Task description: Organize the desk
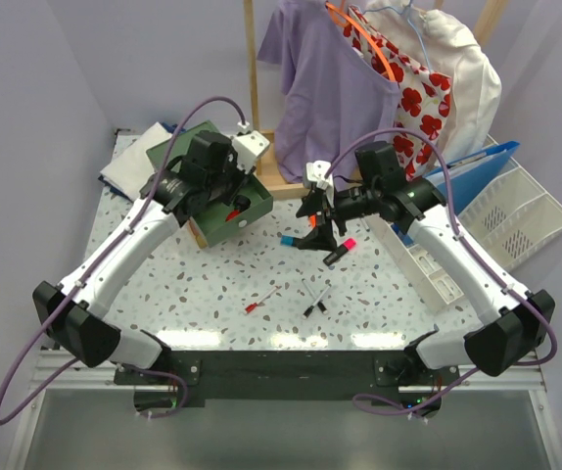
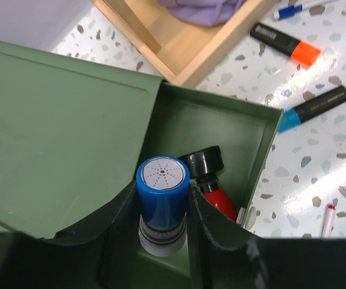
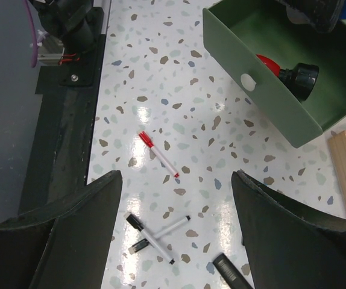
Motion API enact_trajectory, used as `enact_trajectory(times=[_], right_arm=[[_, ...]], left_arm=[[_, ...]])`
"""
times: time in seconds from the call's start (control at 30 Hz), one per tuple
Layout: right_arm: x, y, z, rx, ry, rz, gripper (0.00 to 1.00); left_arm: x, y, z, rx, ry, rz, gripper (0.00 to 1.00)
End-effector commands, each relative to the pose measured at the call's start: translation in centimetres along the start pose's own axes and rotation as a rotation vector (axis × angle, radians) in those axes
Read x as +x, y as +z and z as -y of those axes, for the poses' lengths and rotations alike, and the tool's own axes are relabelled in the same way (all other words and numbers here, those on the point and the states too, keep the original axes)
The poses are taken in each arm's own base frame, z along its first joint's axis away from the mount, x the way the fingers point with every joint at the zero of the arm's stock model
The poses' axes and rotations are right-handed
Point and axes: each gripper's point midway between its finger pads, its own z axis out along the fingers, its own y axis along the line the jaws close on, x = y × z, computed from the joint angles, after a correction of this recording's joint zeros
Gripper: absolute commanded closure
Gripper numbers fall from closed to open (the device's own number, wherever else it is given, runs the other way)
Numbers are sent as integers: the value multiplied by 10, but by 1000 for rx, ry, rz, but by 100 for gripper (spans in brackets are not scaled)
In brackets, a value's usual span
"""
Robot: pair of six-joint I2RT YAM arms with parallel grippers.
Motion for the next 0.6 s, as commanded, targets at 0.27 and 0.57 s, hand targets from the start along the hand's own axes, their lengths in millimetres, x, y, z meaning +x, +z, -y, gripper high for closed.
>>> enact_trajectory(times=[0.27,0.57], right_arm=[[1,4,2,-27,-55,12,22],[30,38,-30,-185,-393,-173,23]], left_arm=[[-18,-14,-6,3,7,6,34],[-50,-75,-26,-85,-210,295,12]])
